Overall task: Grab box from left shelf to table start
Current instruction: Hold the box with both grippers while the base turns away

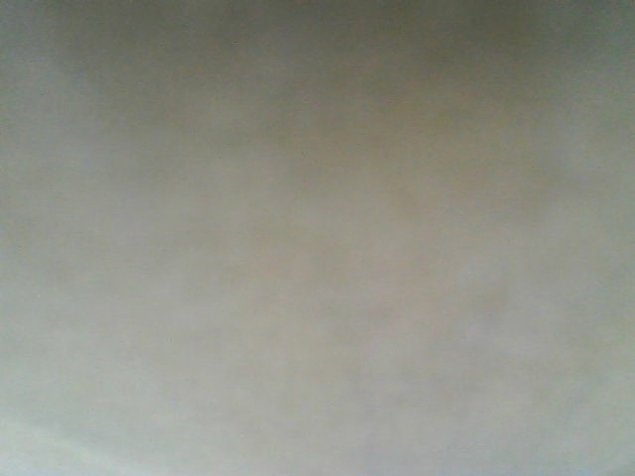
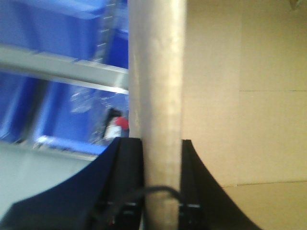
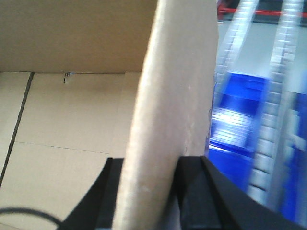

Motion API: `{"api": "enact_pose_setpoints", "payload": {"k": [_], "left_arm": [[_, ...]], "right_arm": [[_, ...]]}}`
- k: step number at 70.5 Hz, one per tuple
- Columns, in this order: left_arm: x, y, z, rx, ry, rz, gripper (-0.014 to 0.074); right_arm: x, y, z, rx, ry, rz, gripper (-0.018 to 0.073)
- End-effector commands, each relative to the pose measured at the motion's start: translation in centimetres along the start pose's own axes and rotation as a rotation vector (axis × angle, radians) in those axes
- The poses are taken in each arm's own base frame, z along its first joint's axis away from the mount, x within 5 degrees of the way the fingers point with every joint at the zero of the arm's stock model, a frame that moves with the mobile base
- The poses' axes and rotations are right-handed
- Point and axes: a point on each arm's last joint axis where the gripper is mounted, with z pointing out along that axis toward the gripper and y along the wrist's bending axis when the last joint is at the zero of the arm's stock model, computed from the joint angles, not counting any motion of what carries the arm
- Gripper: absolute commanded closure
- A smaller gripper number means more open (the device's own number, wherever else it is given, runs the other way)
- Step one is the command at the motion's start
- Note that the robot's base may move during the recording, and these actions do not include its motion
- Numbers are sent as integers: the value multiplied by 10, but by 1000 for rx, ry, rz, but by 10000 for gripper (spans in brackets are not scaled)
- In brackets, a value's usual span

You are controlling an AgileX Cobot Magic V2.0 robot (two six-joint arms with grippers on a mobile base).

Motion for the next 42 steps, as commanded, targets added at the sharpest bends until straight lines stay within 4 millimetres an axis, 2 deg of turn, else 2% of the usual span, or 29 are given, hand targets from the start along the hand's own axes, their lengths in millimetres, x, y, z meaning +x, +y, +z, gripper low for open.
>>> {"api": "enact_pose_setpoints", "payload": {"k": [1, 42], "left_arm": [[-11, 1, -7, -19, -83, 19, 696], [-11, 1, -7, -19, -83, 19, 696]], "right_arm": [[-24, -3, -3, 64, -192, -57, 499], [-24, -3, -3, 64, -192, -57, 499]]}}
